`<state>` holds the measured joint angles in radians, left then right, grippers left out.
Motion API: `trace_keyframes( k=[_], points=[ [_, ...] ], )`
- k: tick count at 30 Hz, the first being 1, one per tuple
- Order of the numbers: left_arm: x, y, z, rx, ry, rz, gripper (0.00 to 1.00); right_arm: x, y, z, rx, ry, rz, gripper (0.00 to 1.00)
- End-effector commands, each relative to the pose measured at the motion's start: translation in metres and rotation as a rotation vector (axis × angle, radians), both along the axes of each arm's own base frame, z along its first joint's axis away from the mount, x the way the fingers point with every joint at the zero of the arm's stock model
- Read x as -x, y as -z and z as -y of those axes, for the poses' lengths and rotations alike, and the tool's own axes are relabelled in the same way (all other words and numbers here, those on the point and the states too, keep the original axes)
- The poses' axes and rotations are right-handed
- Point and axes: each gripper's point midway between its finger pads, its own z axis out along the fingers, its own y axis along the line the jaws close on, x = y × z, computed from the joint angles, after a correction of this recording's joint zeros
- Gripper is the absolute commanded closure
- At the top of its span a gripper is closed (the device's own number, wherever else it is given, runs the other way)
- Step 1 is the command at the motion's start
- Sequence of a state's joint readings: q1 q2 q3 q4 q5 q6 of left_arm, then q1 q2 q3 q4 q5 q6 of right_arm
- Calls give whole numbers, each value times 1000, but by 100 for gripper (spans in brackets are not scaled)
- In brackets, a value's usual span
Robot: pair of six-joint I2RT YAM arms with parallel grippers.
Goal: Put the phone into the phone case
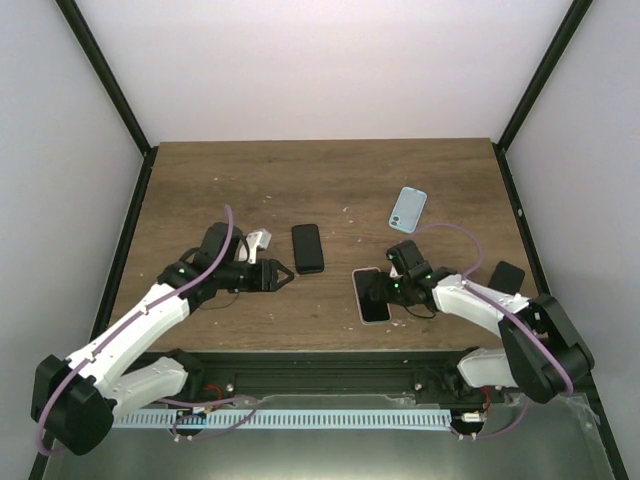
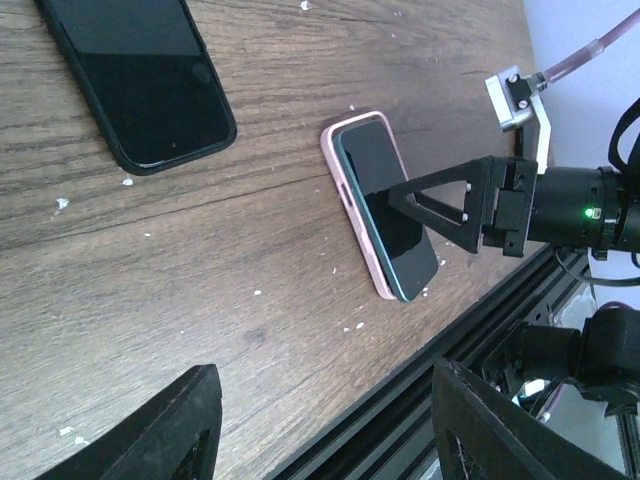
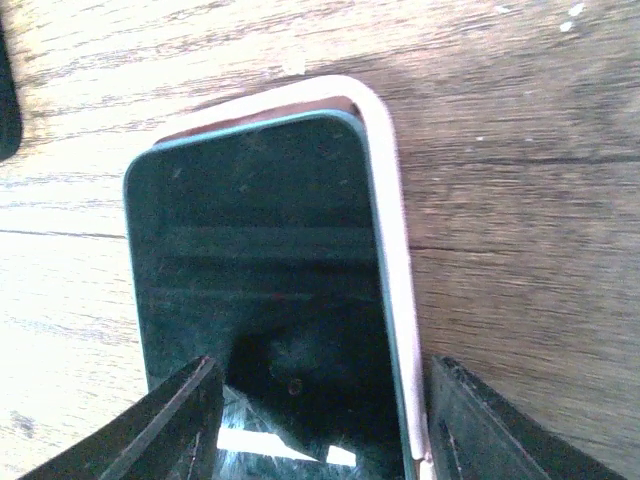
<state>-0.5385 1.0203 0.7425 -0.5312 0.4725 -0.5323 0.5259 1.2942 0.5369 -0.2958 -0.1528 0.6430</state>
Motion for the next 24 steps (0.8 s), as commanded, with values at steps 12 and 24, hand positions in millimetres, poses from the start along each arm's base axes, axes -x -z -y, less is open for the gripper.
trace_keyframes(
  k=[12,24],
  points=[
    [-1,18,12,51,-33,-64,46,8,-17,-34,-50,-91,-5,33],
    [-4,41,53,93,40,-139,48,50,-8,-1,14,-72,-87,31]
  ],
)
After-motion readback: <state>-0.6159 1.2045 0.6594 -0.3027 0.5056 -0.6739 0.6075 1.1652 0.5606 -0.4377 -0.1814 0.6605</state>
